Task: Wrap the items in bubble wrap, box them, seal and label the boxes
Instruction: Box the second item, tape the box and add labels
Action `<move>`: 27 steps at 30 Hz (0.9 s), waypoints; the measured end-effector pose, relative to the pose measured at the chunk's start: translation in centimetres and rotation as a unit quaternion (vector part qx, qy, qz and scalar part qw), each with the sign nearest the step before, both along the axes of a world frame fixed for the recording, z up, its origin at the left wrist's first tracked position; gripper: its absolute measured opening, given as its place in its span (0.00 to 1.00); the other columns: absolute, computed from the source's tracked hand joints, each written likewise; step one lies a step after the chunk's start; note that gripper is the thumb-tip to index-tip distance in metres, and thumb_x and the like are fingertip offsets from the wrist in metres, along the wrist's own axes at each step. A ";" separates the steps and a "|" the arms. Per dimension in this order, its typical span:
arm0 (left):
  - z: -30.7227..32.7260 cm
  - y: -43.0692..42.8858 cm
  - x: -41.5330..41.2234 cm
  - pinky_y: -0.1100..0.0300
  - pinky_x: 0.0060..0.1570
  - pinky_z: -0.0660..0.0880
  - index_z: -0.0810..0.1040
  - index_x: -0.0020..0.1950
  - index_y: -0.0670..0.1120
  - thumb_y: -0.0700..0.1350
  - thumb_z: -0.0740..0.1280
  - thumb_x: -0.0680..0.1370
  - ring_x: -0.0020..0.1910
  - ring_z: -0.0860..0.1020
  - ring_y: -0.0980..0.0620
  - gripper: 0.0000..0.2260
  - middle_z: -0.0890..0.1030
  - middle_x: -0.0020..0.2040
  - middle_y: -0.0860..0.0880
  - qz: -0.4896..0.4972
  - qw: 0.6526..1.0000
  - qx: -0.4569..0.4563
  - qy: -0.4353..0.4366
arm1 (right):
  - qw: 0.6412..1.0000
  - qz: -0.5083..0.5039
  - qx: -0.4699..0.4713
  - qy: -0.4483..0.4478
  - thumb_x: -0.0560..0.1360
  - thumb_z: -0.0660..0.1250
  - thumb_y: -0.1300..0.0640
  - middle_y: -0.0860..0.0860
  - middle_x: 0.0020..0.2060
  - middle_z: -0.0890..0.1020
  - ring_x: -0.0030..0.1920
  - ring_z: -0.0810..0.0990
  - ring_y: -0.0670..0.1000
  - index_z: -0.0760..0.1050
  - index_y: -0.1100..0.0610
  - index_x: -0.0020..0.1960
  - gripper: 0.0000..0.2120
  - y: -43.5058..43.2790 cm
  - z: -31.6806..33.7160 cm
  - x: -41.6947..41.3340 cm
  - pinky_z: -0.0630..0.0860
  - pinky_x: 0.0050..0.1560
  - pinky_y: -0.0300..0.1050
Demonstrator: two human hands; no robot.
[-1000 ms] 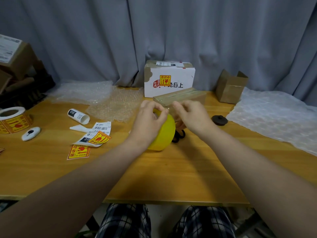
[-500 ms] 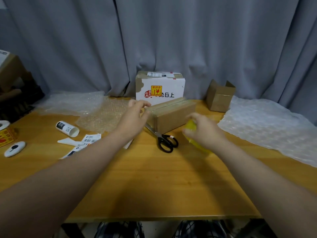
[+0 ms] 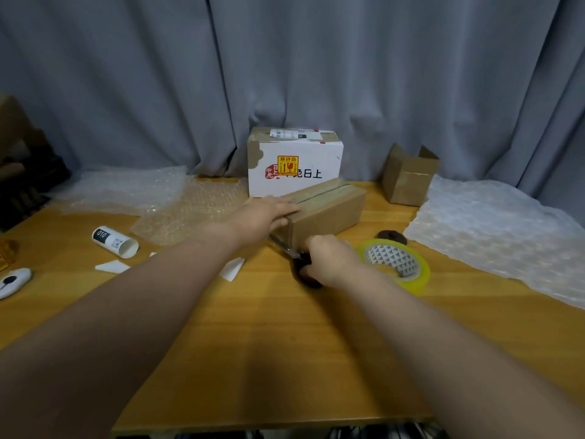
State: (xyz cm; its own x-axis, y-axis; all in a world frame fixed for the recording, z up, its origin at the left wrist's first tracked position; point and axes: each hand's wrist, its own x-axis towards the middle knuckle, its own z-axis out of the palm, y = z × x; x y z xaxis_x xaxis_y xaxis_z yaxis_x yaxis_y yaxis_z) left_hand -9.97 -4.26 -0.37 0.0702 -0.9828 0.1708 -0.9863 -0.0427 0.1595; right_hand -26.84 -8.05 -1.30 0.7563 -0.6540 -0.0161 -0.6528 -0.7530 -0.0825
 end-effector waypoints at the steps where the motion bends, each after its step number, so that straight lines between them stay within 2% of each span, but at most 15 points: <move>1: -0.2 0.0 0.0 0.52 0.71 0.57 0.65 0.73 0.54 0.45 0.58 0.82 0.72 0.61 0.47 0.19 0.64 0.74 0.50 -0.004 1.000 -0.017 0.010 | 1.000 0.005 -0.003 0.002 0.75 0.66 0.57 0.54 0.50 0.79 0.54 0.77 0.58 0.72 0.57 0.53 0.08 -0.1 0.0 0.2 0.66 0.47 0.46; 3: -0.5 0.1 0.1 0.53 0.68 0.61 0.68 0.72 0.54 0.48 0.59 0.81 0.68 0.66 0.45 0.18 0.68 0.72 0.50 -0.001 0.999 -0.045 0.006 | 1.000 0.018 0.005 0.015 0.75 0.65 0.59 0.54 0.53 0.79 0.55 0.76 0.58 0.72 0.57 0.58 0.12 -0.6 0.2 0.4 0.68 0.49 0.47; 5: -0.5 0.3 0.2 0.52 0.63 0.64 0.69 0.70 0.58 0.53 0.59 0.80 0.61 0.67 0.44 0.18 0.71 0.67 0.52 0.020 0.998 -0.063 -0.012 | 0.997 0.031 0.068 0.017 0.74 0.66 0.60 0.52 0.49 0.79 0.51 0.77 0.56 0.75 0.55 0.58 0.13 -1.4 0.9 -0.1 0.72 0.51 0.48; 7: -0.6 0.7 0.4 0.54 0.58 0.65 0.70 0.69 0.60 0.55 0.59 0.79 0.54 0.66 0.46 0.17 0.72 0.62 0.53 0.036 0.996 -0.077 -0.014 | 0.988 0.040 0.150 0.001 0.73 0.68 0.61 0.48 0.40 0.78 0.44 0.76 0.52 0.79 0.55 0.56 0.11 -2.3 2.2 -1.0 0.74 0.42 0.43; 8: -0.5 0.9 0.4 0.55 0.56 0.65 0.70 0.68 0.60 0.56 0.59 0.79 0.52 0.65 0.47 0.17 0.72 0.59 0.53 0.039 0.996 -0.083 -0.012 | 0.984 0.041 0.171 -0.004 0.73 0.69 0.61 0.47 0.38 0.77 0.43 0.75 0.51 0.78 0.55 0.56 0.12 -2.7 2.7 -1.4 0.73 0.39 0.41; 10: -0.5 1.1 0.3 0.56 0.54 0.64 0.71 0.68 0.59 0.55 0.60 0.79 0.50 0.63 0.50 0.17 0.70 0.56 0.53 0.038 0.995 -0.088 -0.005 | 0.982 0.041 0.183 0.008 0.74 0.68 0.62 0.50 0.43 0.78 0.44 0.76 0.52 0.75 0.55 0.59 0.14 -3.1 3.3 -1.9 0.75 0.41 0.43; 12: -0.4 1.0 0.2 0.57 0.55 0.64 0.71 0.68 0.58 0.54 0.61 0.79 0.51 0.63 0.51 0.17 0.69 0.53 0.53 0.031 0.996 -0.089 -0.001 | 0.981 0.039 0.185 0.039 0.74 0.70 0.59 0.51 0.46 0.78 0.45 0.75 0.52 0.71 0.54 0.60 0.17 -3.4 3.0 -1.9 0.75 0.43 0.46; 14: -0.3 0.8 0.0 0.57 0.58 0.64 0.72 0.68 0.56 0.52 0.62 0.79 0.55 0.65 0.50 0.17 0.68 0.53 0.54 0.019 0.996 -0.084 0.023 | 0.976 0.039 0.208 0.057 0.72 0.74 0.51 0.48 0.43 0.76 0.44 0.75 0.50 0.69 0.52 0.60 0.21 -3.6 2.8 -1.8 0.73 0.44 0.45; 17: -0.2 0.5 0.0 0.54 0.65 0.65 0.74 0.67 0.52 0.48 0.64 0.79 0.63 0.68 0.47 0.17 0.72 0.62 0.49 0.001 0.995 -0.069 0.070 | 0.961 0.049 0.250 0.107 0.68 0.74 0.43 0.46 0.46 0.75 0.49 0.74 0.51 0.66 0.50 0.62 0.29 -3.3 3.3 -1.9 0.71 0.50 0.44; 19: 0.1 0.5 0.2 0.55 0.67 0.61 0.73 0.68 0.51 0.48 0.64 0.78 0.68 0.67 0.47 0.18 0.71 0.68 0.48 -0.005 0.996 -0.059 0.062 | 0.955 0.071 0.220 0.184 0.66 0.74 0.40 0.47 0.52 0.72 0.55 0.72 0.52 0.62 0.50 0.66 0.35 -2.7 3.5 -1.7 0.69 0.53 0.44; 21: 0.1 0.5 0.1 0.56 0.68 0.59 0.72 0.69 0.51 0.49 0.66 0.77 0.70 0.66 0.48 0.20 0.70 0.70 0.49 -0.010 0.997 -0.059 0.041 | 0.954 0.088 0.159 0.238 0.66 0.73 0.37 0.48 0.59 0.69 0.60 0.70 0.53 0.61 0.49 0.69 0.39 -2.3 3.2 -1.4 0.67 0.58 0.47; 24: -0.3 0.6 0.0 0.54 0.68 0.60 0.71 0.70 0.52 0.50 0.67 0.77 0.68 0.66 0.48 0.22 0.72 0.69 0.51 -0.011 0.996 -0.083 0.017 | 0.965 0.091 0.075 0.235 0.70 0.72 0.41 0.49 0.66 0.68 0.66 0.67 0.55 0.60 0.46 0.72 0.36 -2.5 2.3 -1.3 0.60 0.66 0.56; 27: -1.4 0.8 0.0 0.51 0.66 0.62 0.69 0.71 0.52 0.54 0.65 0.76 0.67 0.65 0.46 0.23 0.71 0.68 0.51 0.003 0.995 -0.104 -0.006 | 0.971 0.094 0.113 0.191 0.75 0.67 0.53 0.48 0.68 0.69 0.67 0.68 0.53 0.62 0.46 0.74 0.28 -3.4 2.5 -1.9 0.64 0.62 0.47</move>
State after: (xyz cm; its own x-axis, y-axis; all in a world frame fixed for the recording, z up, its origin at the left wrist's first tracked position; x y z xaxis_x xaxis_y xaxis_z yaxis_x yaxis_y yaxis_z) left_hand -10.00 -3.48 -1.79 0.0720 -0.9257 0.3713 -0.9879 -0.0150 0.1543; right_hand -28.77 -11.44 1.21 0.7723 -0.4523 -0.4459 -0.5213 -0.8525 -0.0382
